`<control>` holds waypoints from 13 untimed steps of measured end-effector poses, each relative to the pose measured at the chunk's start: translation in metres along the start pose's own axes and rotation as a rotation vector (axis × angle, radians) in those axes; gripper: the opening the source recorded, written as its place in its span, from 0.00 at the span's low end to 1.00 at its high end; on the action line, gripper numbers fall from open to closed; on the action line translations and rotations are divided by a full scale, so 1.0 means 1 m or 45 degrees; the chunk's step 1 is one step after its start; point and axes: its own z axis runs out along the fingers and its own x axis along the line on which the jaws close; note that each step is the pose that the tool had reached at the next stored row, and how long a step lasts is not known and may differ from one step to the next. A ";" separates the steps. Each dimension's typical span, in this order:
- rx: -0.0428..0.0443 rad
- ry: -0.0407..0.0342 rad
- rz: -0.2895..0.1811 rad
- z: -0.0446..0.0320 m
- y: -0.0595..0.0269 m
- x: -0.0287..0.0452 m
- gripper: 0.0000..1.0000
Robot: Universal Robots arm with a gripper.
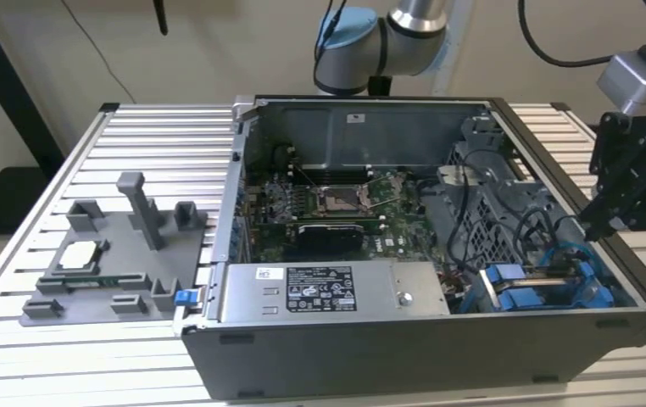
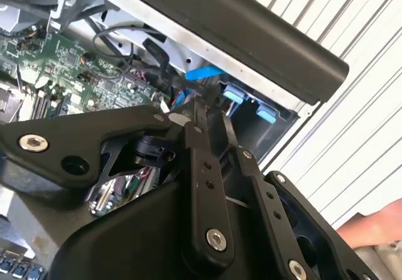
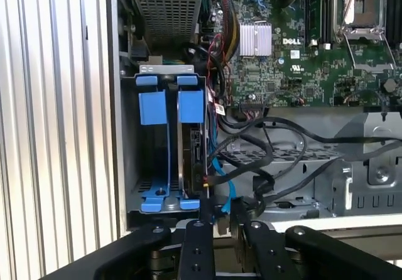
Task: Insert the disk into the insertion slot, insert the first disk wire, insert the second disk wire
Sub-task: 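Insert the second disk wire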
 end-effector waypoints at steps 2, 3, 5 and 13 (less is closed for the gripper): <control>0.000 0.0001 -0.002 0.0004 -0.0035 -0.0013 0.00; 0.000 -0.0001 -0.003 0.0007 -0.0051 -0.0019 0.00; -0.001 0.0000 -0.005 0.0013 -0.0078 -0.0030 0.00; -0.001 0.0002 -0.007 0.0037 -0.0118 -0.0036 1.00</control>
